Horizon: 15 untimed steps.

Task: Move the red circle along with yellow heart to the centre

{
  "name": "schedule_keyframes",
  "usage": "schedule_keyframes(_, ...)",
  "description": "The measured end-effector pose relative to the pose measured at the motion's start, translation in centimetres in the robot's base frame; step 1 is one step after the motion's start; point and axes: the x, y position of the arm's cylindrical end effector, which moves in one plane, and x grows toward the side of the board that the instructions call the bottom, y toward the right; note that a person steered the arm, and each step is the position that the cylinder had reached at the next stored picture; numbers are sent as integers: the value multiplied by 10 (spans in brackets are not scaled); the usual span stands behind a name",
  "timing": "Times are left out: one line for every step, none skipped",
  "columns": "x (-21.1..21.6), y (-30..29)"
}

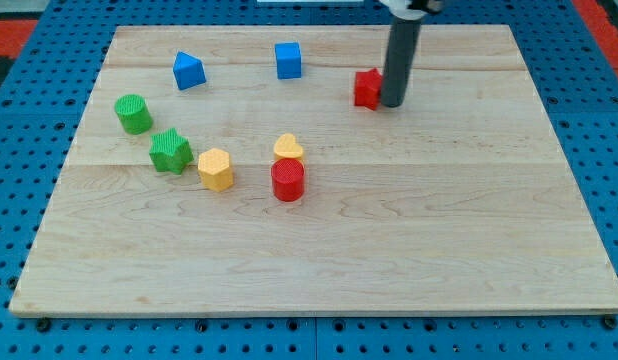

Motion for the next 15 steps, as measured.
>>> schedule_keyframes(-15, -1)
schedule_keyframes(-41, -4)
schedule_keyframes(-59, -4)
schedule_keyframes(-52, 46)
schedule_keyframes(-89, 147)
schedule_keyframes(-99, 180)
schedule_keyframes(-99, 197)
schedule_keyframes(-99, 202)
schedule_keyframes(-99, 207)
schedule_keyframes(-99, 212)
schedule_keyframes(-99, 215)
schedule_keyframes(-99, 217)
schedule_keyframes(-99, 218)
schedule_keyframes(-99, 222)
schedule_keyframes(-99, 226)
